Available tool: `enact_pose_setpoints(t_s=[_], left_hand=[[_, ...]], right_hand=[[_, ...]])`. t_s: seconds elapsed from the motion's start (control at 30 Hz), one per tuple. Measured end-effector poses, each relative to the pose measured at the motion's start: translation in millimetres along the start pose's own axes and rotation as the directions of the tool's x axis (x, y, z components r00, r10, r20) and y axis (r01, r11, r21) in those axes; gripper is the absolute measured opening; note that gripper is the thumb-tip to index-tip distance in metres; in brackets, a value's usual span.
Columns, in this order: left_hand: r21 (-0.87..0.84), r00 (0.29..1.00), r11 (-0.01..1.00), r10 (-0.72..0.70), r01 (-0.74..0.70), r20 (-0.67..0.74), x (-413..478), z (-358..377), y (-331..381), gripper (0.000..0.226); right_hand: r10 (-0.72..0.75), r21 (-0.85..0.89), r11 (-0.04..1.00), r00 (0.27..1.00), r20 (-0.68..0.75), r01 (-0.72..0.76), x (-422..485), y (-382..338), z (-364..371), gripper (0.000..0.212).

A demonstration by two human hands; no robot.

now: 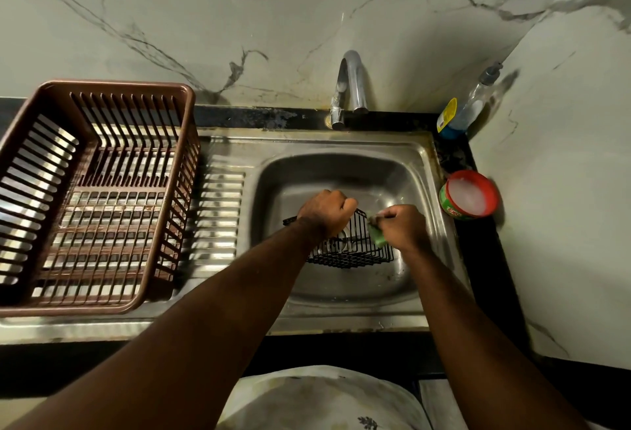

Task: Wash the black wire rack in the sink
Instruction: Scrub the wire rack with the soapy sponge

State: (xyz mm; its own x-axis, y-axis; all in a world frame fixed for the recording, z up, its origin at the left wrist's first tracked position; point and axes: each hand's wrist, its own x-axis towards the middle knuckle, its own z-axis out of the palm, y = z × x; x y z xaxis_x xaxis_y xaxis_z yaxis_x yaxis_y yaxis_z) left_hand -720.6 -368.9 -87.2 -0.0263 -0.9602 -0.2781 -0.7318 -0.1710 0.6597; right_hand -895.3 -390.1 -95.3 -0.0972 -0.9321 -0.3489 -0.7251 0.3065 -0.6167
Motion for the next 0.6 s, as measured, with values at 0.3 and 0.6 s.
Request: enact_pose_setpoints(t_s=[0.3, 0.6], left_hand=[[-0.011, 1.000, 1.000, -0.021, 0.021, -0.013, 0, -1, 2, 0.035], [-0.023, 1.000, 1.000, -0.018, 0.018, -0.011, 1, -3, 1, 0.035]], right_hand=[[0.070, -0.131, 0.990, 0.995, 0.074, -0.060, -1, 1, 11, 0.002], [0.020, -0.125, 0.992, 1.000, 0.002, -0.020, 4, 7, -5, 0.008]])
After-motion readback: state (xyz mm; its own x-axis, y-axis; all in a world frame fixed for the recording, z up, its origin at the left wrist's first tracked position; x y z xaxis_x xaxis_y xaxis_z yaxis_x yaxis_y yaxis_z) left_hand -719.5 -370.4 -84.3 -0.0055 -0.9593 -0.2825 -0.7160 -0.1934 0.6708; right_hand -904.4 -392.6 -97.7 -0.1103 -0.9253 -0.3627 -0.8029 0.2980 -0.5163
